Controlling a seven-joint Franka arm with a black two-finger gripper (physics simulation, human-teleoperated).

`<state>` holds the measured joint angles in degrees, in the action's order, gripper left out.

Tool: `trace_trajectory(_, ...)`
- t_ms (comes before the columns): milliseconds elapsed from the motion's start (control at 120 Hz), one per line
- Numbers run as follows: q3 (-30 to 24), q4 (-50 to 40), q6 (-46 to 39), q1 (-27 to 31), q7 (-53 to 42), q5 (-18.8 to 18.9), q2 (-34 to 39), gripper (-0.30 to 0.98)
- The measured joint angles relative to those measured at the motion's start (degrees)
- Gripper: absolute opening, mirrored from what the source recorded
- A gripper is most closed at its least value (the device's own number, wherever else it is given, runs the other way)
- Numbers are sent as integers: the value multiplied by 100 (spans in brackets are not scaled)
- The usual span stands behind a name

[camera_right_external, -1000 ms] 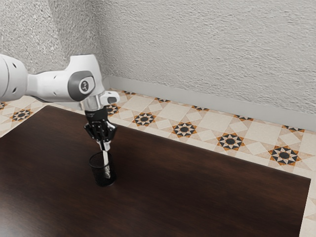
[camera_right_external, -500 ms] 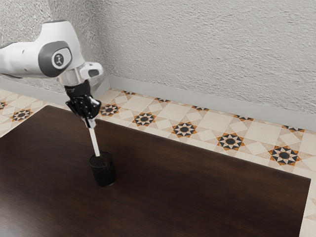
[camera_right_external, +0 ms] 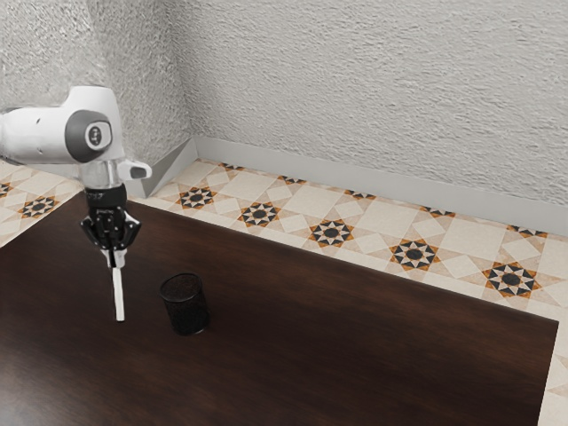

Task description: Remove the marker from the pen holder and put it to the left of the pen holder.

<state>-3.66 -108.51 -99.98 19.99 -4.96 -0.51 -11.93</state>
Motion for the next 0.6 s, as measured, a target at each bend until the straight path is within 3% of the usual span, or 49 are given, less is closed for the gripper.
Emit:
trace_trajectory(158, 207, 278, 72, -155, -17, 30, -500, -8)
trace_trajectory(600, 172, 573, -155, -170, -46, -127, -844, -4)
